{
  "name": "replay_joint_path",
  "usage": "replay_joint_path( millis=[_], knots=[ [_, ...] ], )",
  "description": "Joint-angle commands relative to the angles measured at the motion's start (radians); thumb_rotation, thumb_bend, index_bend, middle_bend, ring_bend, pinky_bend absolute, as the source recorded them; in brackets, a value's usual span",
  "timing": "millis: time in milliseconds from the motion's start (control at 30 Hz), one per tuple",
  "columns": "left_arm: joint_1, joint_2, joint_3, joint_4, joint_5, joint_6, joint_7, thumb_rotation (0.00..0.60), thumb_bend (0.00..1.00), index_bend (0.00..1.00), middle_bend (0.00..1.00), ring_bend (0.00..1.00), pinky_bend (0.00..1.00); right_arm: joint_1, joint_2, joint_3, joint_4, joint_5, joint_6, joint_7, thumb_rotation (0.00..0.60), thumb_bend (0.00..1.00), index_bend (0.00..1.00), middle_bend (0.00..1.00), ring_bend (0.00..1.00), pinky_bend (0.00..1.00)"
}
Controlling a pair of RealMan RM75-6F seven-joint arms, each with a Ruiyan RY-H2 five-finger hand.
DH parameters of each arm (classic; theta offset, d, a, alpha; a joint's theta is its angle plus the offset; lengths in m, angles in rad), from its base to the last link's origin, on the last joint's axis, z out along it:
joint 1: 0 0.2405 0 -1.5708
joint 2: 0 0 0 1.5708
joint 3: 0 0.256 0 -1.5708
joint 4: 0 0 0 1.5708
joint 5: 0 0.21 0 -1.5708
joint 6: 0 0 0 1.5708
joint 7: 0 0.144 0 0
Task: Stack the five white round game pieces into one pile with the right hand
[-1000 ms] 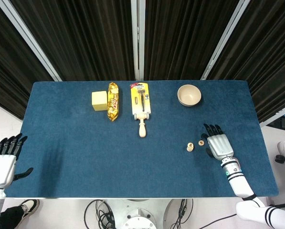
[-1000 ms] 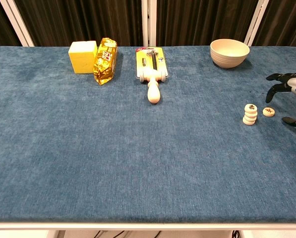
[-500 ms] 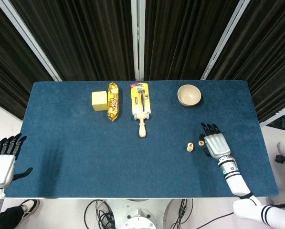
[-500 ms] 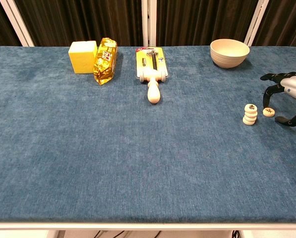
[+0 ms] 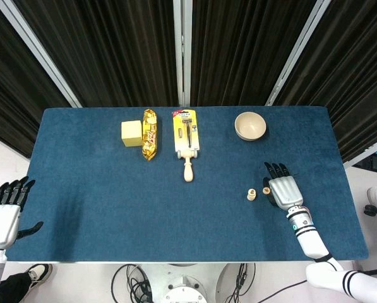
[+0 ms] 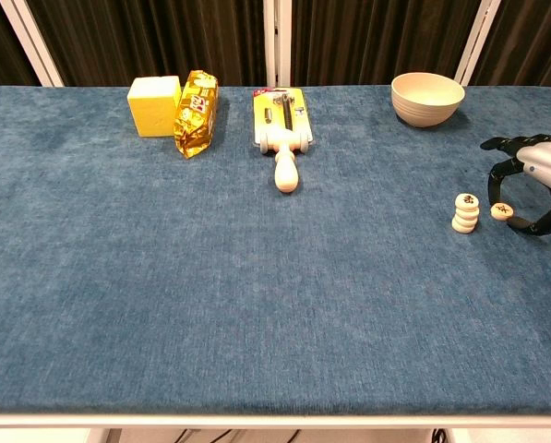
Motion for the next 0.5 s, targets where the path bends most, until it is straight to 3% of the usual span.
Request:
replay_joint_path(
  millis=[33,200,500],
  knots=[
    [0.0,0.0,0.0,0.0,0.001,0.001,-0.001,0.6,0.13,0.08,0.0,0.0,0.0,-0.001,-0.004,0.001,0.004,-0.003,0.004,0.001,0.6,0.33,0.51,0.01,0.0,0.0],
    [0.001,0.001,0.0,-0.001,0.002,0.002,-0.002,0.6,0.13,0.08,0.0,0.0,0.0,-0.004,0.012,0.011,-0.024,-0.025,0.032,0.02,0.6,0.33,0.52,0.02,0.0,0.0],
    [0.0,0.002,0.002,-0.003,0.005,0.001,-0.002,0.6,0.13,0.08,0.0,0.0,0.0,0.025,0.097,0.029,-0.17,-0.051,0.026,-0.013,0.6,0.33,0.54,0.03,0.0,0.0]
  ],
)
